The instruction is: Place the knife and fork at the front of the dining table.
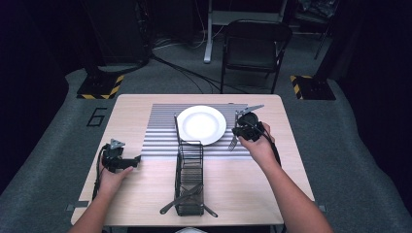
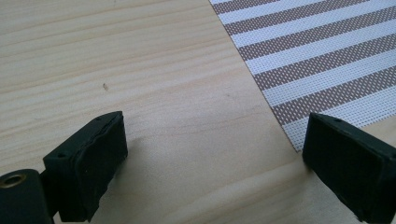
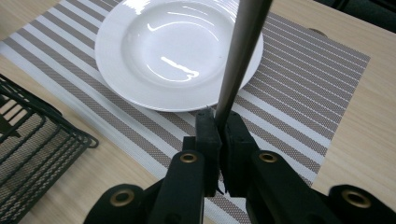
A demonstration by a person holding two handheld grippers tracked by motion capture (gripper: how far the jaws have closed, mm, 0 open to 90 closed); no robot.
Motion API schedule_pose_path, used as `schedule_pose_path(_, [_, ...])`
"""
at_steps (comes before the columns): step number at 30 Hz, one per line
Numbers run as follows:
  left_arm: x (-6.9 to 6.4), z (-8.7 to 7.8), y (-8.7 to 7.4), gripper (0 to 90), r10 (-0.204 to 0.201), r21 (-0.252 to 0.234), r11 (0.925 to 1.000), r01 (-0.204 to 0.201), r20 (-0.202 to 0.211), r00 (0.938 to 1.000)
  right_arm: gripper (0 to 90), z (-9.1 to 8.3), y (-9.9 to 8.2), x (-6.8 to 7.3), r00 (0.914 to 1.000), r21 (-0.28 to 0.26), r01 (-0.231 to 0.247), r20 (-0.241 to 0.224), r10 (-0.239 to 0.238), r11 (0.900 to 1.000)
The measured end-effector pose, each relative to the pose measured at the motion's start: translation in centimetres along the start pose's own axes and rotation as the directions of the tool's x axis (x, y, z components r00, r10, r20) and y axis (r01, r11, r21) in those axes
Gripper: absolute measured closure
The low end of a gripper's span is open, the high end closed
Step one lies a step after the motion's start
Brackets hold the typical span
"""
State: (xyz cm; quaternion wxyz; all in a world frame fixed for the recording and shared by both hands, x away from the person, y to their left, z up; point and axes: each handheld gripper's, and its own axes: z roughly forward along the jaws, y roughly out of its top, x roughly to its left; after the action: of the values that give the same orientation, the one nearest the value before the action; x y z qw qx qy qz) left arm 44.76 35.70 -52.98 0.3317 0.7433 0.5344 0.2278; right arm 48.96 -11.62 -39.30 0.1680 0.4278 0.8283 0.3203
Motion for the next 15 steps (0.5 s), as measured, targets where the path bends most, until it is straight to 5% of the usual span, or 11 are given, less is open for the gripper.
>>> schedule_pose_path(15, [0.0, 0.0, 0.0, 6.5, 0.003, 0.001, 1.0000, -0.003, -0.003, 1.0000, 87.3, 1.9, -1.1, -1.1, 0.9996, 0.030, -0.026, 0.008, 0.025, 0.9992])
